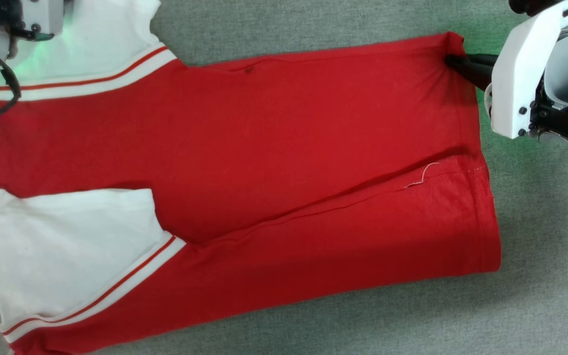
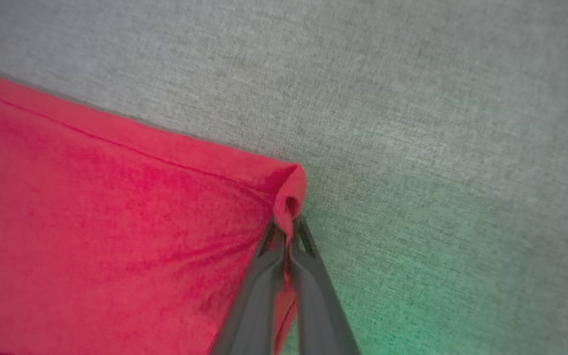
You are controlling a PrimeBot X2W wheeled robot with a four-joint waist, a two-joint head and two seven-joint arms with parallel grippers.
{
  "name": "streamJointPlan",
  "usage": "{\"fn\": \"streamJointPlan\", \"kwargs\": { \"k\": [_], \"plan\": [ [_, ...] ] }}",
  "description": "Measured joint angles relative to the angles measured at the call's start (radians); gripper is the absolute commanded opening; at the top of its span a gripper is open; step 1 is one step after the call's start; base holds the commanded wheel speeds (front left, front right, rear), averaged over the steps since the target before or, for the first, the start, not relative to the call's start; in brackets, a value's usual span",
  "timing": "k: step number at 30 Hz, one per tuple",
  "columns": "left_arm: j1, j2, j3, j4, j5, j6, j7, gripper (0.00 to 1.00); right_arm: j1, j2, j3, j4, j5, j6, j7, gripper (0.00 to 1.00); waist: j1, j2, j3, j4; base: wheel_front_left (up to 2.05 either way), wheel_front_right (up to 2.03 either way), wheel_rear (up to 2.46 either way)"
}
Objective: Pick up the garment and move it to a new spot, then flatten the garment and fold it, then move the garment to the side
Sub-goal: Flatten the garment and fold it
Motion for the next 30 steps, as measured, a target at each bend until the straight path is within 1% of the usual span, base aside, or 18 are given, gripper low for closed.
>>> {"fn": "streamJointPlan", "kwargs": {
  "k": [5,12,18,20,21,22,26,28,30],
  "plan": [
    [-0.002,-0.018,0.005,0.024,-0.003,-0.009,-0.030,0.00,-0.014,-0.006,0.001,0.014,0.002,0.000,0.020,0.00,0.0000,0.0000,-0.009,0.010,0.00,0.00,0.00],
    [-0.001,-0.034,0.027,0.041,-0.023,-0.034,-0.084,0.00,-0.006,-0.030,0.013,0.012,-0.003,0.000,-0.027,0.00,0.0000,0.0000,-0.039,0.032,0.00,0.00,0.00],
    [0.027,-0.035,0.040,0.021,-0.043,-0.067,-0.127,0.00,0.033,-0.100,0.039,-0.027,0.008,0.000,-0.085,0.00,0.0000,0.0000,-0.098,0.069,0.00,0.00,0.00],
    [0.047,-0.029,0.044,0.003,-0.052,-0.072,-0.136,0.00,0.049,-0.123,0.048,-0.048,0.014,0.000,-0.101,0.00,0.0000,0.0000,-0.119,0.082,0.00,0.00,0.00],
    [0.047,-0.029,0.044,0.003,-0.052,-0.072,-0.136,0.00,0.049,-0.123,0.048,-0.048,0.014,0.000,-0.101,0.00,0.0000,0.0000,-0.119,0.082,0.00,0.00,0.00],
    [0.057,-0.024,0.045,-0.009,-0.057,-0.077,-0.140,0.00,0.057,-0.134,0.051,-0.057,0.020,0.000,-0.105,0.00,0.0000,0.0000,-0.130,0.088,0.00,0.00,0.00],
    [0.105,0.010,0.051,-0.078,-0.073,-0.077,-0.150,0.00,0.091,-0.186,0.058,-0.102,0.033,0.000,-0.125,0.00,0.0000,0.0000,-0.173,0.116,0.00,0.00,0.00],
    [0.140,0.033,0.052,-0.126,-0.081,-0.068,-0.150,0.00,0.118,-0.211,0.059,-0.126,0.039,0.000,-0.126,0.00,0.0000,-0.0001,-0.195,0.130,0.00,0.00,0.00],
    [0.181,0.060,0.056,-0.181,-0.096,-0.049,-0.149,0.00,0.151,-0.234,0.055,-0.148,0.049,0.000,-0.127,0.00,0.0000,0.0000,-0.218,0.144,0.00,0.00,0.00]
  ]
}}
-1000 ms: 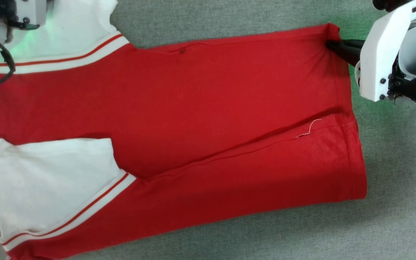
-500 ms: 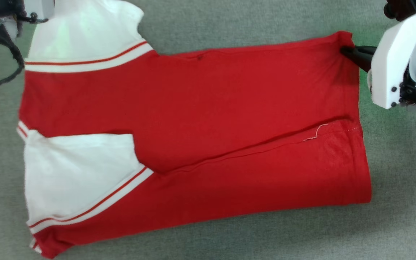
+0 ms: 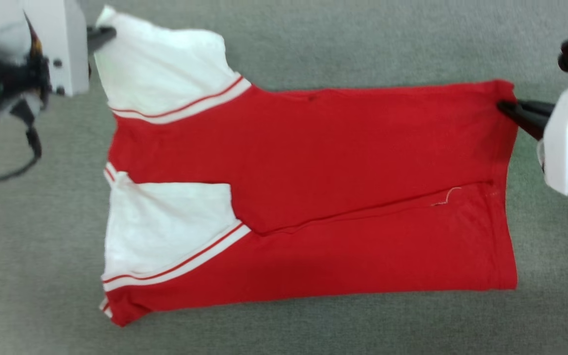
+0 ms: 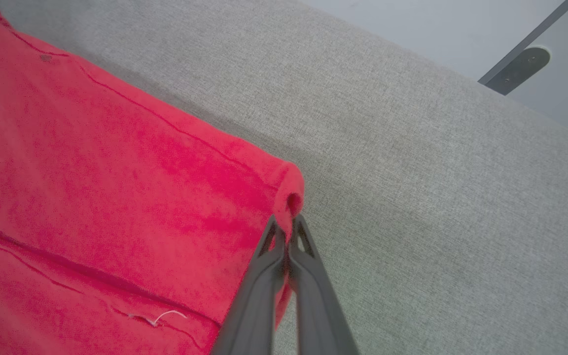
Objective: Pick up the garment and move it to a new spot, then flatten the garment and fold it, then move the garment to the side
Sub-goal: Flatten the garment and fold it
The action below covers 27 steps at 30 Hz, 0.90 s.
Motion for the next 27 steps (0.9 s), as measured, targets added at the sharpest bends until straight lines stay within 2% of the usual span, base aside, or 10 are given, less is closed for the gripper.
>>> {"fn": "streamJointPlan", "kwargs": {
  "k": [4,10,13,19,23,24,25,26,27],
  "plan": [
    [0.094,0.063,0.007,-0.133,-0.025,0.047,0.001,0.00,0.074,-0.044,-0.014,-0.057,0.019,0.000,-0.007,0.00,0.0001,0.0000,-0.044,0.026,0.00,0.00,0.00],
    [0.258,0.176,0.007,-0.359,-0.066,0.153,0.013,0.00,0.200,-0.096,-0.055,-0.125,0.040,0.000,-0.004,0.00,0.0000,0.0000,-0.102,0.056,0.00,0.00,0.00],
    [0.338,0.213,0.003,-0.464,-0.091,0.208,0.011,0.00,0.265,-0.105,-0.078,-0.149,0.050,0.000,0.002,0.00,0.0000,0.0000,-0.124,0.067,0.00,0.00,0.00],
    [0.475,0.244,-0.020,-0.593,-0.138,0.284,0.001,0.00,0.374,-0.102,-0.119,-0.179,0.059,0.000,0.028,0.00,0.0000,0.0000,-0.138,0.078,0.00,0.00,0.00],
    [0.530,0.245,-0.044,-0.608,-0.146,0.297,-0.006,0.00,0.419,-0.079,-0.139,-0.185,0.055,0.000,0.048,0.00,0.0000,0.0000,-0.135,0.075,0.00,0.00,0.00],
    [0.537,0.242,-0.047,-0.606,-0.149,0.299,-0.006,0.10,0.425,-0.073,-0.142,-0.188,0.052,0.000,0.055,0.00,0.0000,0.0000,-0.134,0.074,0.00,0.00,0.00],
    [0.543,0.239,-0.051,-0.604,-0.157,0.307,-0.001,0.29,0.429,-0.066,-0.145,-0.188,0.051,0.000,0.060,0.00,0.0000,0.0000,-0.134,0.073,0.00,0.00,0.00],
    [0.547,0.238,-0.056,-0.602,-0.157,0.311,0.002,0.41,0.434,-0.060,-0.149,-0.189,0.047,0.000,0.065,0.00,0.0000,0.0000,-0.134,0.072,0.00,0.00,0.00],
    [0.551,0.238,-0.059,-0.600,-0.157,0.314,0.004,0.48,0.437,-0.056,-0.153,-0.189,0.044,0.000,0.073,0.00,0.0000,0.0000,-0.134,0.071,0.00,0.00,0.00]
  ]
}}
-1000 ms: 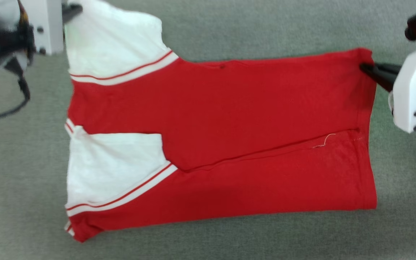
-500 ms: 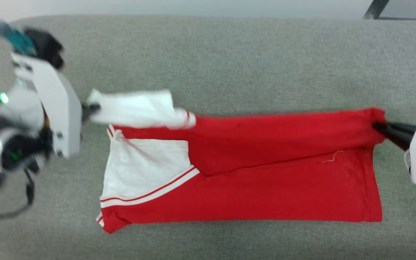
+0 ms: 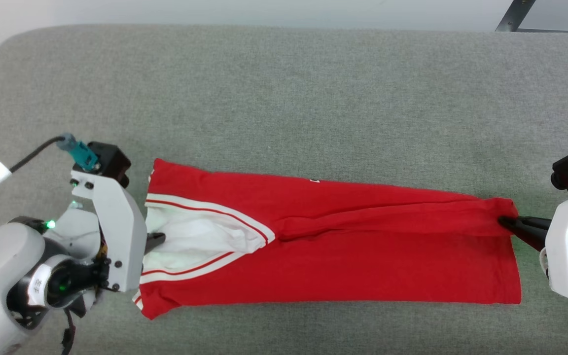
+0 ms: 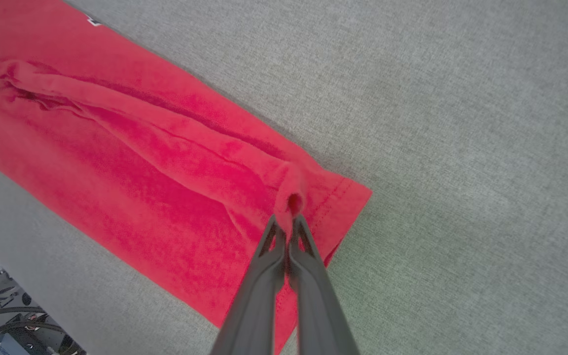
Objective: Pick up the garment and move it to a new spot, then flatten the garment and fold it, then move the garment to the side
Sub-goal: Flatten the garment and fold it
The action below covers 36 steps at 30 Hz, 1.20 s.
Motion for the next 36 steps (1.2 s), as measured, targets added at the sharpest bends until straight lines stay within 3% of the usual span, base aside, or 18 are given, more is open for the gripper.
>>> {"fn": "streamJointPlan", "kwargs": {
  "k": [1,2,3,4,5,6,13,20,25,36],
  "plan": [
    [0.001,0.000,-0.001,0.001,0.000,0.000,0.000,0.78,0.000,0.003,-0.004,-0.001,-0.002,0.000,0.006,0.00,0.0000,0.0000,0.000,-0.001,0.00,0.00,0.00],
    [0.001,0.000,0.000,0.001,0.002,0.000,-0.001,1.00,0.001,0.007,-0.007,-0.003,-0.007,0.000,0.012,0.00,0.0000,0.0000,-0.001,-0.002,0.00,0.00,0.00],
    [0.001,0.000,0.002,-0.001,0.003,0.000,-0.005,1.00,0.002,0.012,-0.010,-0.006,-0.007,0.000,0.018,0.00,0.0000,0.0000,-0.002,-0.003,0.00,0.00,0.00],
    [0.000,0.001,0.003,-0.002,0.003,0.001,-0.004,1.00,0.005,0.015,-0.014,-0.007,-0.010,0.000,0.024,0.27,0.0000,0.0000,-0.004,-0.003,0.00,0.00,0.00],
    [-0.001,0.002,0.005,-0.005,0.003,0.002,-0.001,1.00,0.010,0.016,-0.021,-0.007,-0.017,0.000,0.027,0.72,-0.0001,0.0001,-0.006,-0.004,0.00,0.00,0.00],
    [-0.001,0.005,0.006,-0.008,0.003,0.003,0.001,1.00,0.016,0.016,-0.027,-0.007,-0.024,0.000,0.031,1.00,0.0000,0.0000,-0.008,-0.004,0.00,0.00,0.00],
    [-0.001,0.016,0.015,-0.016,0.003,0.011,-0.015,1.00,0.035,0.048,-0.072,-0.013,-0.048,0.000,0.057,1.00,0.0000,0.0000,-0.043,-0.001,0.00,0.00,0.00],
    [0.045,0.016,0.028,-0.017,0.029,0.008,-0.123,1.00,0.098,0.069,-0.124,-0.060,-0.059,0.000,0.047,1.00,0.0000,0.0000,-0.099,0.003,0.00,0.00,0.00],
    [0.114,0.015,0.058,-0.022,0.054,0.013,-0.280,1.00,0.167,0.108,-0.182,-0.095,-0.099,0.000,-0.046,1.00,0.0000,0.0000,-0.145,0.002,0.00,0.00,0.00],
    [0.332,-0.006,0.137,-0.015,0.121,0.032,-0.726,1.00,0.310,0.217,-0.254,-0.099,-0.252,0.000,-0.384,1.00,0.0000,0.0000,-0.230,-0.013,0.00,0.00,0.00]
  ]
}}
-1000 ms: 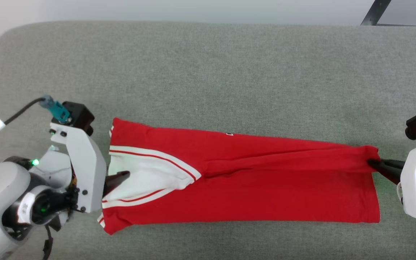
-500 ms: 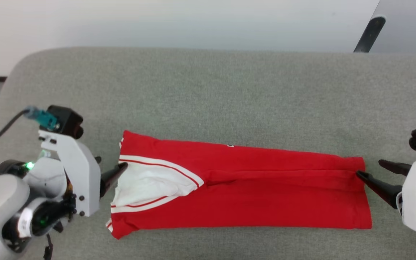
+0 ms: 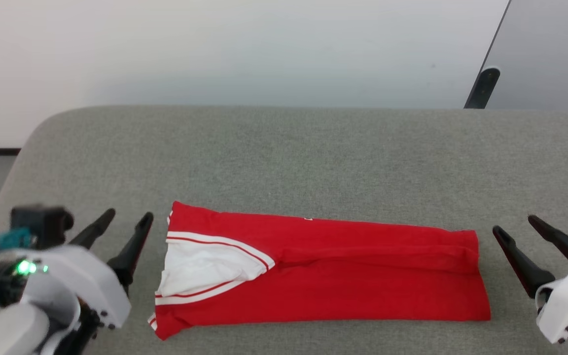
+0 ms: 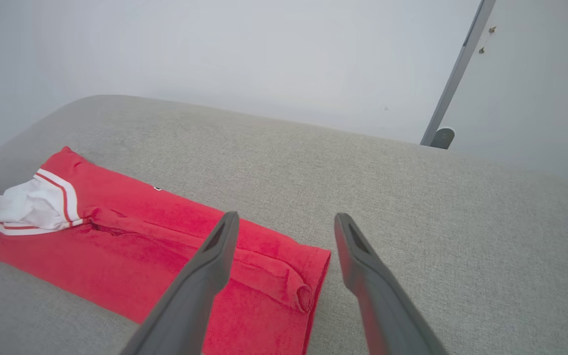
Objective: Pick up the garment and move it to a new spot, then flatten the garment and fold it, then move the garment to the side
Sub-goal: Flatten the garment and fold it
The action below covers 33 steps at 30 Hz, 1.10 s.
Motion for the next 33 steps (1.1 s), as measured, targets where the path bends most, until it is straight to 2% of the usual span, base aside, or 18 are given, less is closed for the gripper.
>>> {"fn": "streamJointPlan", "kwargs": {
  "k": [3,7,13,16,24,30,33],
  "plan": [
    [0.058,-0.004,0.015,0.009,0.031,0.002,-0.119,1.00,0.031,0.025,-0.017,0.029,-0.030,0.000,-0.058,1.00,0.0000,0.0000,-0.017,-0.006,0.00,0.00,0.00],
    [0.130,-0.022,0.037,0.036,0.049,0.003,-0.236,1.00,0.055,0.036,-0.040,0.082,-0.046,0.000,-0.079,1.00,0.0000,0.0000,-0.030,-0.010,0.00,0.00,0.00],
    [0.236,-0.120,0.190,0.089,0.094,-0.011,-0.278,1.00,0.063,0.047,-0.090,0.144,-0.039,0.000,-0.010,1.00,0.0000,0.0000,-0.032,0.010,0.00,0.00,0.00],
    [0.289,-0.208,0.315,0.100,0.164,-0.052,-0.281,1.00,0.063,0.045,-0.104,0.164,-0.016,0.000,0.031,1.00,0.0000,0.0000,-0.026,0.025,0.00,0.00,0.00],
    [0.401,-0.413,0.544,0.160,0.326,-0.192,-0.281,1.00,0.037,0.026,-0.125,0.201,0.019,0.000,0.146,1.00,0.0000,0.0000,0.013,0.063,0.00,0.00,0.00],
    [0.412,-0.547,0.632,0.211,0.410,-0.301,-0.281,1.00,-0.007,0.024,-0.126,0.230,0.045,0.000,0.257,1.00,0.0000,0.0000,0.070,0.096,0.00,0.00,0.00],
    [0.391,-0.586,0.642,0.228,0.435,-0.341,-0.281,1.00,-0.027,0.026,-0.122,0.247,0.061,0.000,0.306,1.00,0.0001,0.0000,0.099,0.111,0.00,0.00,0.00]
  ]
}}
